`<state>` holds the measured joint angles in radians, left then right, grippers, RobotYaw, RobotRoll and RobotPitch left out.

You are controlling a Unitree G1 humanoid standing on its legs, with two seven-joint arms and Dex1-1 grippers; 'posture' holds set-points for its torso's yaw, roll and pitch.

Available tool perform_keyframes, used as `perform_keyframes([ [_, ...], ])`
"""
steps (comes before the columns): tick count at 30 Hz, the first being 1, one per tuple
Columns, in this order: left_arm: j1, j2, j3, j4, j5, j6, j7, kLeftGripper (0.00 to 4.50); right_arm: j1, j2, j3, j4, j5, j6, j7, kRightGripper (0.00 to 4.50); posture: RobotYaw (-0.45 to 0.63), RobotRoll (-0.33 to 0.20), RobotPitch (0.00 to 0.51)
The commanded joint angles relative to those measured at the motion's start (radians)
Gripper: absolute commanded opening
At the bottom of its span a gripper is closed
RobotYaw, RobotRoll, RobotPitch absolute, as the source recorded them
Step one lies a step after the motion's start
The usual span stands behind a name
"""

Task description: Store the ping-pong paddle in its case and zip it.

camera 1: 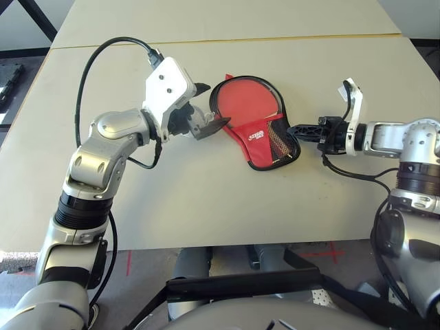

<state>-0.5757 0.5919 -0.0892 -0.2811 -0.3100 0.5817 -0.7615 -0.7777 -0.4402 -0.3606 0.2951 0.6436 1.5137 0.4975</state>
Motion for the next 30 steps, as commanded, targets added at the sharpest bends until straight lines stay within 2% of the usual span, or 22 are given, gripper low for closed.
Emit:
perform_keyframes([
  [1,0.017,0.000,-0.006,-0.016,0.005,0.002,0.004,4.50,-0.011,0.015,0.020,0.050,-0.019,-0.002,-0.017,3.56,0.08,0.000,0.242],
  [4,0.024,-0.001,-0.005,-0.025,0.002,0.005,0.009,4.50,-0.016,0.036,0.039,0.084,-0.030,-0.004,-0.022,4.47,0.09,0.000,0.246],
  [6,0.026,-0.001,-0.005,-0.029,0.001,0.008,0.013,4.50,-0.022,0.044,0.040,0.112,-0.037,-0.009,-0.025,4.47,0.09,0.000,0.246],
  [7,0.027,-0.002,-0.005,-0.029,0.001,0.008,0.014,4.50,-0.025,0.046,0.042,0.124,-0.039,-0.012,-0.027,4.34,0.09,0.000,0.246],
  [9,0.029,-0.002,-0.004,-0.032,0.001,0.009,0.017,4.50,-0.030,0.047,0.042,0.149,-0.044,-0.018,-0.030,3.76,0.10,0.000,0.254],
  [19,0.037,0.000,-0.005,-0.039,0.000,0.015,0.022,4.50,-0.051,0.055,0.004,0.174,-0.038,0.012,-0.038,0.15,0.09,0.000,0.260],
  [20,0.037,0.000,-0.006,-0.039,0.000,0.015,0.021,4.50,-0.051,0.054,-0.003,0.169,-0.036,0.020,-0.038,0.03,0.09,0.000,0.260],
  [26,0.037,-0.001,-0.010,-0.033,0.004,0.011,0.018,4.50,-0.049,0.046,-0.041,0.136,-0.023,0.066,-0.037,0.03,0.08,0.000,0.260],
  [30,0.037,-0.005,-0.016,-0.031,0.006,0.008,0.019,4.50,-0.047,0.006,-0.051,0.111,-0.002,0.100,-0.023,0.03,0.08,0.000,0.257],
])
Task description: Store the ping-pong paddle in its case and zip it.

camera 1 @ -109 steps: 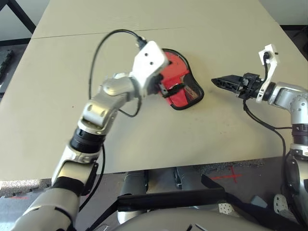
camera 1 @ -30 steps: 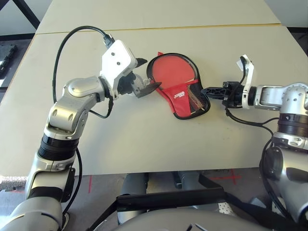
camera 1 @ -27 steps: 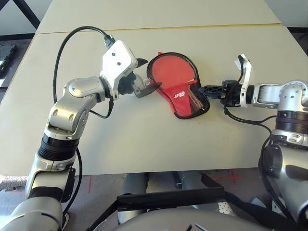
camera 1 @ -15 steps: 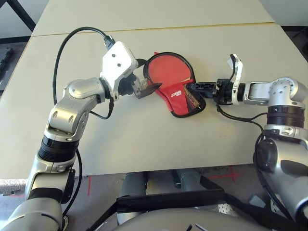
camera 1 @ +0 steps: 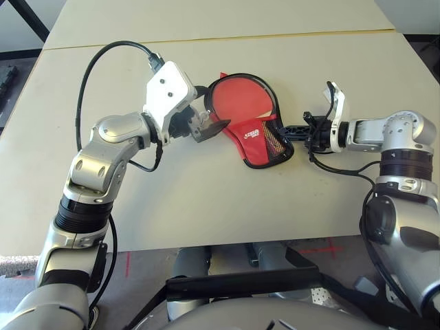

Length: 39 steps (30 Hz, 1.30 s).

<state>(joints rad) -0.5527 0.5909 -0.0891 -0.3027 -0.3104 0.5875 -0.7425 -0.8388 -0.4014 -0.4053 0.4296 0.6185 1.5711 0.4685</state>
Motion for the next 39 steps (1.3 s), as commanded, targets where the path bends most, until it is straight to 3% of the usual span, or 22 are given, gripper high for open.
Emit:
perform_keyframes([
  [1,0.014,-0.005,-0.016,-0.009,0.007,0.002,0.001,4.50,0.015,-0.049,-0.001,-0.026,0.037,0.043,0.010,0.03,0.08,0.000,0.257],
  [8,0.011,-0.011,-0.021,0.004,0.010,-0.010,-0.002,4.50,0.028,-0.162,0.064,-0.037,0.145,0.043,0.023,0.03,0.07,0.000,0.248],
  [16,0.006,-0.021,-0.024,0.017,0.017,-0.022,-0.006,4.50,0.126,-0.268,0.174,-0.116,0.352,0.043,-0.003,0.03,0.06,0.000,0.244],
  [25,0.013,-0.032,-0.027,0.018,0.025,-0.028,-0.004,4.50,0.204,-0.321,0.209,-0.174,0.578,0.043,-0.116,0.03,0.06,0.000,0.247],
  [27,0.015,-0.033,-0.027,0.017,0.026,-0.028,-0.004,4.50,0.216,-0.323,0.212,-0.201,0.589,0.043,-0.137,0.03,0.06,0.000,0.248],
  [33,0.018,-0.041,-0.031,0.013,0.028,-0.026,-0.004,4.50,0.116,-0.257,0.157,-0.159,0.445,0.022,-0.167,0.03,0.06,0.000,0.249],
  [34,0.017,-0.041,-0.032,0.013,0.028,-0.026,-0.004,4.50,0.107,-0.257,0.162,-0.158,0.427,0.015,-0.157,0.50,0.07,0.000,0.250],
  [39,0.022,-0.042,-0.031,0.007,0.027,-0.024,-0.003,4.50,0.081,-0.268,0.191,-0.116,0.341,-0.018,-0.097,2.01,0.07,0.000,0.251],
])
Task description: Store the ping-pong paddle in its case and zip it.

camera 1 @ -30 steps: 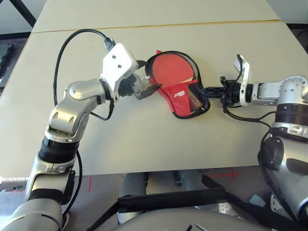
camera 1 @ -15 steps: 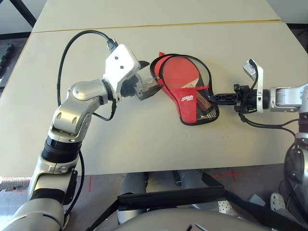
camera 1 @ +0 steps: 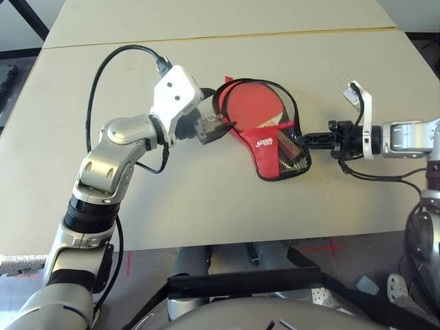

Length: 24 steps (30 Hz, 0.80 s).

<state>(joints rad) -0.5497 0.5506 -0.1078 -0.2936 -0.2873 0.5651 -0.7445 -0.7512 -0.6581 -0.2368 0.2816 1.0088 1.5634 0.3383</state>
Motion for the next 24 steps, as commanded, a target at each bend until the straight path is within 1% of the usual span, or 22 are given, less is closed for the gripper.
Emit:
perform_keyframes([
  [1,0.021,-0.002,-0.012,-0.003,0.004,-0.001,0.000,4.50,-0.010,-0.010,0.028,0.043,-0.066,-0.015,0.046,2.39,0.07,0.000,0.251],
  [4,0.021,-0.002,-0.011,-0.003,0.004,0.000,0.000,4.50,-0.015,0.004,0.051,0.084,-0.116,-0.032,0.077,3.49,0.07,0.000,0.254],
  [5,0.020,-0.002,-0.011,-0.003,0.004,0.000,0.000,4.50,-0.016,0.016,0.060,0.104,-0.130,-0.040,0.089,3.78,0.07,0.000,0.254],
  [6,0.019,-0.002,-0.011,-0.002,0.004,-0.001,0.000,4.50,-0.018,0.027,0.067,0.122,-0.144,-0.050,0.100,4.19,0.07,0.000,0.255],
  [7,0.018,-0.003,-0.011,0.000,0.004,-0.002,0.000,4.50,-0.021,0.037,0.074,0.134,-0.154,-0.054,0.113,4.47,0.07,0.000,0.256],
  [17,0.014,-0.003,-0.012,0.002,0.005,0.001,-0.001,4.50,-0.063,0.114,0.091,0.228,-0.249,-0.090,0.198,4.47,0.08,0.000,0.258],
  [24,0.019,-0.002,-0.010,-0.007,0.005,0.006,0.001,4.50,-0.074,0.133,0.078,0.213,-0.271,-0.074,0.234,4.47,0.08,0.000,0.257],
])
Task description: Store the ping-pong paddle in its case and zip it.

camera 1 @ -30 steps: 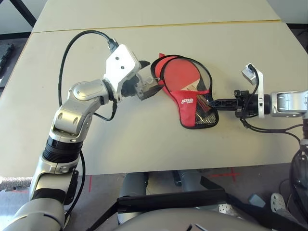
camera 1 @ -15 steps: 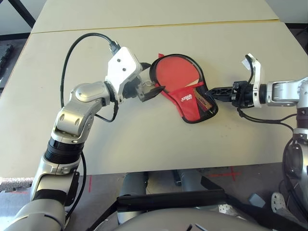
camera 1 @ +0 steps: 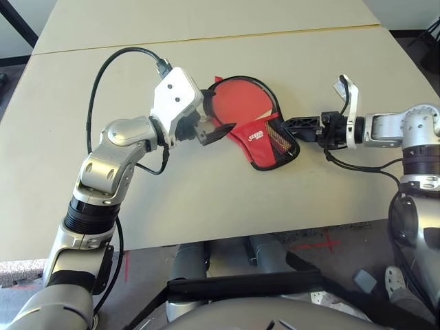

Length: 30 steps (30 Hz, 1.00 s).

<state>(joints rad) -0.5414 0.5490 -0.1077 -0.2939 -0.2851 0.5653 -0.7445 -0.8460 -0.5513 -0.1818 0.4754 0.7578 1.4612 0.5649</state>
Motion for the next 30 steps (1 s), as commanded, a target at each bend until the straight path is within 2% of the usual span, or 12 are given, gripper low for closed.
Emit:
perform_keyframes([
  [1,0.012,0.000,-0.010,-0.007,0.002,0.006,0.001,4.50,0.019,0.024,0.023,0.014,-0.021,0.031,0.013,4.47,0.08,0.000,0.257],
  [15,0.006,0.000,-0.012,0.000,0.005,0.002,-0.002,4.50,0.019,-0.042,0.030,-0.067,-0.023,0.073,0.095,4.47,0.07,0.000,0.255],
  [27,0.011,0.002,-0.014,-0.010,0.002,0.013,-0.005,4.50,0.054,0.036,0.013,-0.101,-0.041,0.085,0.069,4.47,0.08,0.000,0.263],
  [30,0.015,0.008,-0.013,-0.018,0.003,0.020,-0.005,4.50,0.048,0.055,0.008,-0.083,-0.052,0.075,0.064,3.88,0.08,0.000,0.263],
])
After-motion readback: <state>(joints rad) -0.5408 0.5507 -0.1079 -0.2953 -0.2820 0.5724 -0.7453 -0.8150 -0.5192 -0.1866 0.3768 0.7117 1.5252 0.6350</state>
